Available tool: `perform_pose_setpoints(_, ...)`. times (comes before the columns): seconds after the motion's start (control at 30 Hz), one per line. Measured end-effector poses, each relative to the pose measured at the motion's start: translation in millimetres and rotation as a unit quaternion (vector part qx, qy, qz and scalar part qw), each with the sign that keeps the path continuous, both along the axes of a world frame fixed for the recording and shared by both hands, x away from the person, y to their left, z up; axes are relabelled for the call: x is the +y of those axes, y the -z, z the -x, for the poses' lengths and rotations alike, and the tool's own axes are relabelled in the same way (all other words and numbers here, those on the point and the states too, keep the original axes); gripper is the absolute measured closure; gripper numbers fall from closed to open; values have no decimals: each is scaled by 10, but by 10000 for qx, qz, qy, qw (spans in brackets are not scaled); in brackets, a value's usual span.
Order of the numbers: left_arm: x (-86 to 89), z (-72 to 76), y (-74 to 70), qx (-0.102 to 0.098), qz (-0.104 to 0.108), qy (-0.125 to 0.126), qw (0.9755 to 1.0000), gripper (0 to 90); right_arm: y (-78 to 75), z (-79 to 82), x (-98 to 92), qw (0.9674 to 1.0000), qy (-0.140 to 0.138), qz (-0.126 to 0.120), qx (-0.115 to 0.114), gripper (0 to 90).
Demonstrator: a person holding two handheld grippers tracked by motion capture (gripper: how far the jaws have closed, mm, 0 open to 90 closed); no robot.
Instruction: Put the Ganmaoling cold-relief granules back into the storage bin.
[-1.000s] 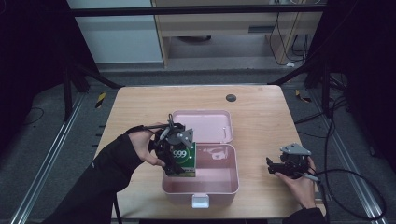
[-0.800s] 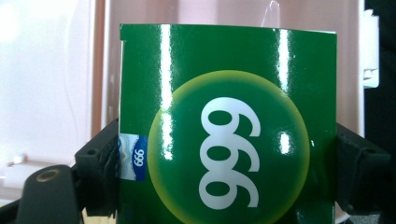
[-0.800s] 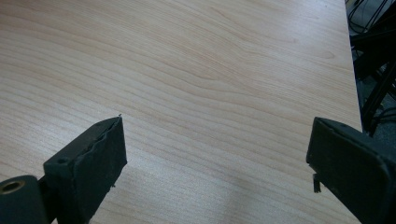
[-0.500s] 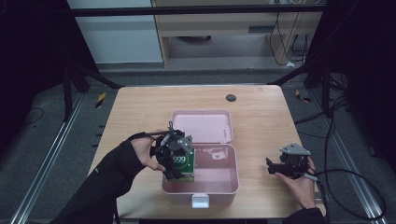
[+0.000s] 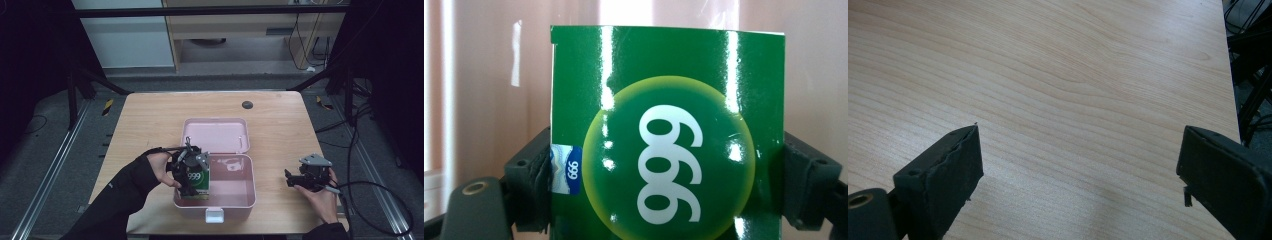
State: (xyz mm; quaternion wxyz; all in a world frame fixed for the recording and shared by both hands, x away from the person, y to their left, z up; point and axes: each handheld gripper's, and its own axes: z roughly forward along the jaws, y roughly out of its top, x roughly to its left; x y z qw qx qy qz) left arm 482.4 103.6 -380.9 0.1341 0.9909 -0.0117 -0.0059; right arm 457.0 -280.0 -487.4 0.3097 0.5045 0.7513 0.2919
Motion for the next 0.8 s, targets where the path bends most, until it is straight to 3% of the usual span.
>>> perform_pose_setpoints(0.17, -15, 0, 71, -16, -102, 19, 9999, 141, 5, -3, 2, 10000, -15, 6, 12, 45)
perform_pose_setpoints(0.4, 23, -11, 146, -40, -83, -22, 10000, 123, 6, -5, 1, 10000, -29, 4, 19, 41)
perform_pose_setpoints(0.47, 38, -10, 110, 19, 35, -41, 10000, 111, 7, -6, 1, 10000, -33, 14, 35, 40)
perform_pose_setpoints(0.63, 80, 7, -19, -109, 206, -83, 9997, 122, 6, -6, 1, 10000, -25, 6, 20, 40)
perform_pose_setpoints(0.8, 157, 55, -221, -248, 632, -144, 9976, 162, 2, -6, -6, 10000, -9, -1, 13, 40)
